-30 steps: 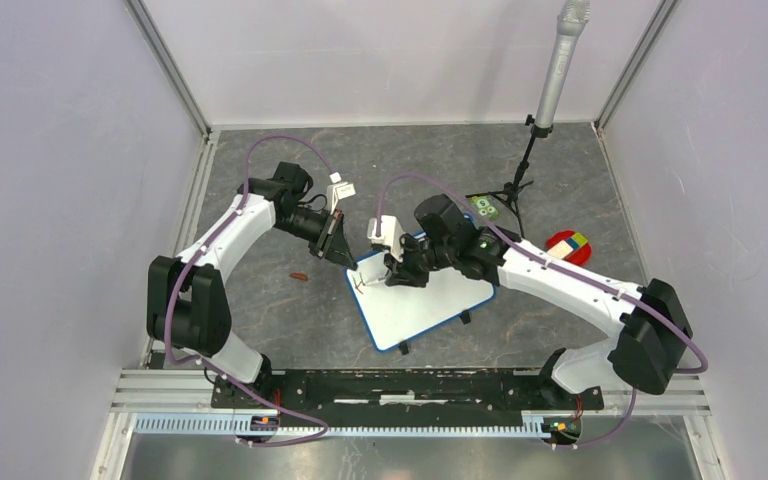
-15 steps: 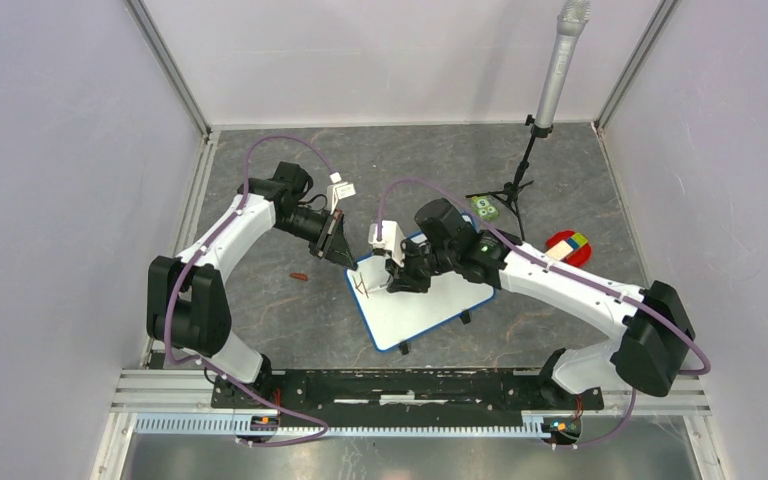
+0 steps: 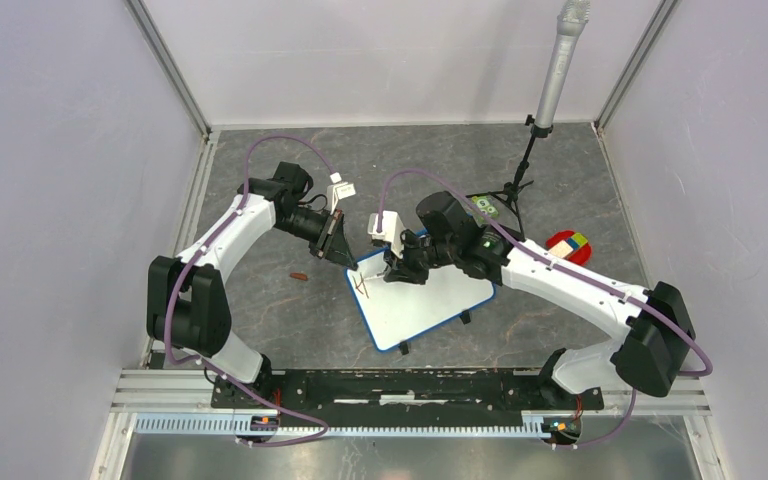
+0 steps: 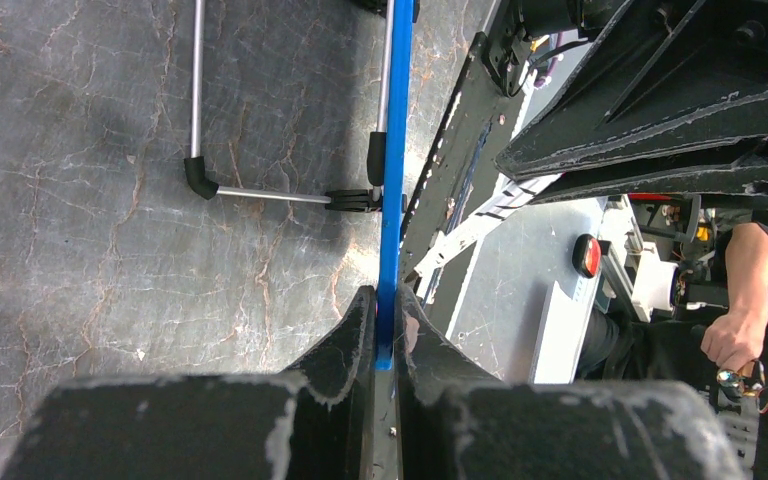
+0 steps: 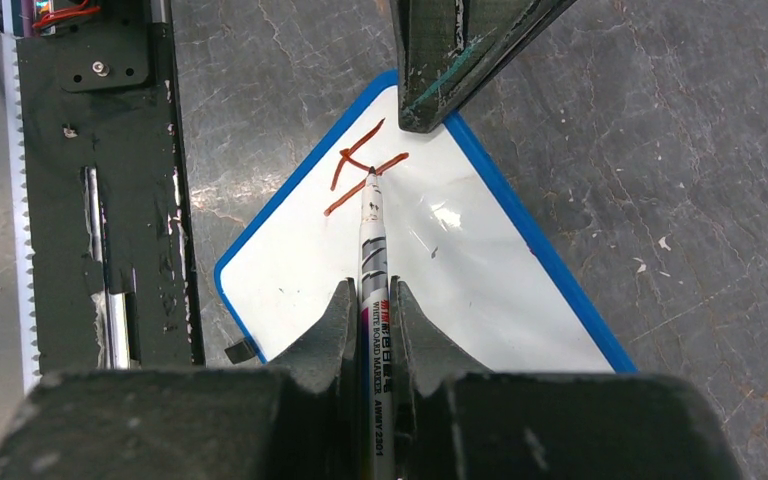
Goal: Write a sentence on the whiteboard
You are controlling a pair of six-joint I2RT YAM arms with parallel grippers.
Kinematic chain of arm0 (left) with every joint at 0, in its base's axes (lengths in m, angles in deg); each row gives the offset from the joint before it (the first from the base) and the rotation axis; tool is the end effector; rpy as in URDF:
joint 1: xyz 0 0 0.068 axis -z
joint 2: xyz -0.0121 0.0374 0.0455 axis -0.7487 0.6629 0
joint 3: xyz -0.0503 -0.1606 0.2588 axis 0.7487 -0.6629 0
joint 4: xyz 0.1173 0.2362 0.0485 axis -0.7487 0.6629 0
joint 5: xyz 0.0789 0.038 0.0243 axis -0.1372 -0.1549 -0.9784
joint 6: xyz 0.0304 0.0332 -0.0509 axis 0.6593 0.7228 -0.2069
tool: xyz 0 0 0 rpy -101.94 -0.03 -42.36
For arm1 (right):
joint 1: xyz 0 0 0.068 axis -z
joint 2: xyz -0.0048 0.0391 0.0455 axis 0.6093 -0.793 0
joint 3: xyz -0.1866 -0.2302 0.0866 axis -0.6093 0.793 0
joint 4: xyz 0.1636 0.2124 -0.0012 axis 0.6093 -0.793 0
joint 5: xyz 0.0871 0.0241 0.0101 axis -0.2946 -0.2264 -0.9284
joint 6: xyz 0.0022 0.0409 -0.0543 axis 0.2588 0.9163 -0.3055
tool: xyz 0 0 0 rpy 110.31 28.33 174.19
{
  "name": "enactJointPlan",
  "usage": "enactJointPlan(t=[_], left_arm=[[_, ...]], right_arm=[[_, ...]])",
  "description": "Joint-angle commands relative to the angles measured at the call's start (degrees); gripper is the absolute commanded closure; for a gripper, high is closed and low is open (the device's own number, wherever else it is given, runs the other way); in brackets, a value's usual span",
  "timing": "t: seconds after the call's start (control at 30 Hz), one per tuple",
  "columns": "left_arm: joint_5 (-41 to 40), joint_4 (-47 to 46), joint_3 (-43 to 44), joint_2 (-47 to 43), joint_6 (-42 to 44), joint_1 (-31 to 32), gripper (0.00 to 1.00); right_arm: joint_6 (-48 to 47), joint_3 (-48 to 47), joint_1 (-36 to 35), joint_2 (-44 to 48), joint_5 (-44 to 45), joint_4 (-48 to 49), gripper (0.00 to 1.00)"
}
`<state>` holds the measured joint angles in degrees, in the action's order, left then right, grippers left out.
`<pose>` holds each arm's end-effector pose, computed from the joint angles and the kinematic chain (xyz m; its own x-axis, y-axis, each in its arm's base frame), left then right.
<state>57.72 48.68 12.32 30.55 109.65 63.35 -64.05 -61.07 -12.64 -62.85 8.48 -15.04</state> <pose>0.2742 -0.1210 0.2803 -0.7929 0.3934 -0.4654 0.5971 0.3494 -0.7221 0.1869 0.2616 0.3234 -0.1203 -0.5484 -0.8275 -0.9866 0.1583 0.0385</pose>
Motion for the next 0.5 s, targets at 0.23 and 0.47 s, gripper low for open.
enactJointPlan(t=[0.23,0.47], left_arm=[[0.0,0.1,0.6,-0.8,1.2,0.2,0.97],[-0.1,0.1,0.6,-0.9,1.1,0.2,0.98]], right_arm=[[-1.0,1.0,0.2,0.4,0.5,0.6,1.00],[-2.7,2.3,1.8,0.8,1.7,-0.6,1.00]])
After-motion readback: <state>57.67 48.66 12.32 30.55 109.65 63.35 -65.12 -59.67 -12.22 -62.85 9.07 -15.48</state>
